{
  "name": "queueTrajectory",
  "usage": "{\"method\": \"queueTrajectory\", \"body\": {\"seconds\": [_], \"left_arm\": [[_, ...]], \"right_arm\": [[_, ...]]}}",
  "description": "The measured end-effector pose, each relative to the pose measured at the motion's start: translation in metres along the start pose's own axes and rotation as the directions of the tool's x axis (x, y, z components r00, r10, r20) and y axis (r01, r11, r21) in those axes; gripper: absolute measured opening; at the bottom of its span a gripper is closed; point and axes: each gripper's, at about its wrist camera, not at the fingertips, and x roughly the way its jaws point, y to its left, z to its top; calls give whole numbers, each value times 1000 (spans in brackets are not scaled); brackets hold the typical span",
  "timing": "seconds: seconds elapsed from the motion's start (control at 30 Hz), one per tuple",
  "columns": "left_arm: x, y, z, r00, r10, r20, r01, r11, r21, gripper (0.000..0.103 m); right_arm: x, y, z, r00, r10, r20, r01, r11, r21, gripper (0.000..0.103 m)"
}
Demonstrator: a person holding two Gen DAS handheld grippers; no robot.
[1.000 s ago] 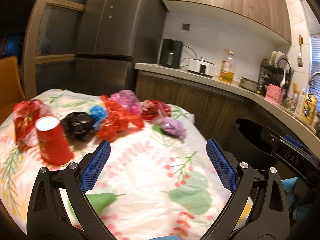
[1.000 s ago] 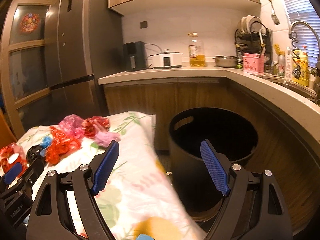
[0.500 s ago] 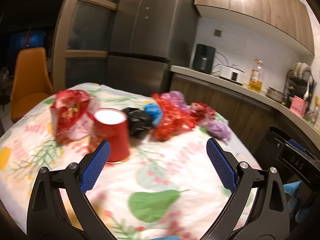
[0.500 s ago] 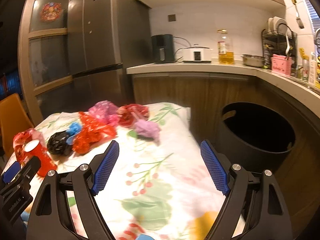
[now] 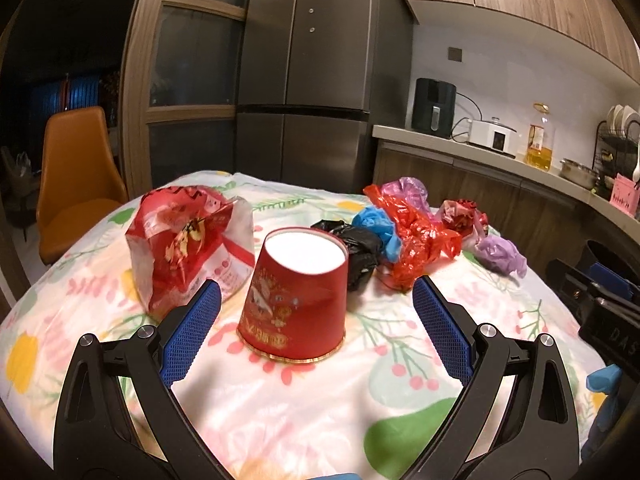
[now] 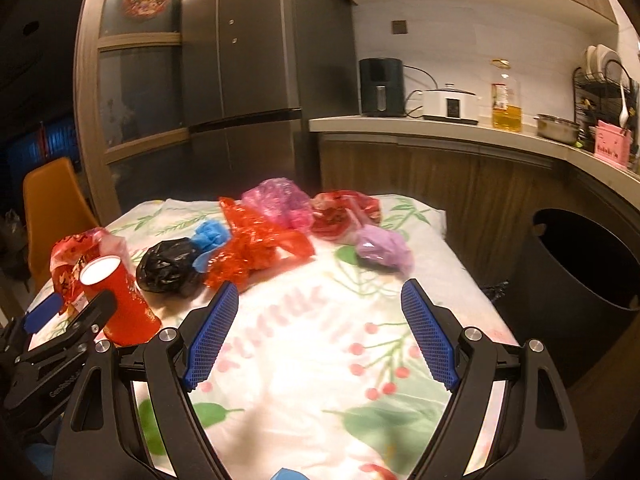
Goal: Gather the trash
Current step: 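Move both tools back toward the remaining trash on the table, then grasp the red tin can with the left tool while the right tool grasps the red bag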
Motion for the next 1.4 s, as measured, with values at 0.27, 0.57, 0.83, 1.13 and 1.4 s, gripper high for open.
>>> {"method": "queueTrajectory", "body": {"seconds": [0.27,0.57,0.83,1.13,1.4], "left_arm": [[28,9,7,997,-47,-61,44,998,-48,88],[48,11,11,992,-61,-109,55,997,-58,64],[53,17,9,989,-100,-113,90,992,-84,62],[45,20,10,987,-128,-95,119,988,-96,62],[44,19,8,985,-138,-103,128,987,-102,62]], "right_arm": [[31,16,4,999,22,-23,-23,1000,-12,81],[70,33,14,998,45,-34,-45,999,-20,81],[106,41,20,996,59,-69,-58,998,8,79],[138,46,24,990,62,-125,-58,998,36,70],[148,60,19,982,92,-163,-96,995,-18,37]]}}
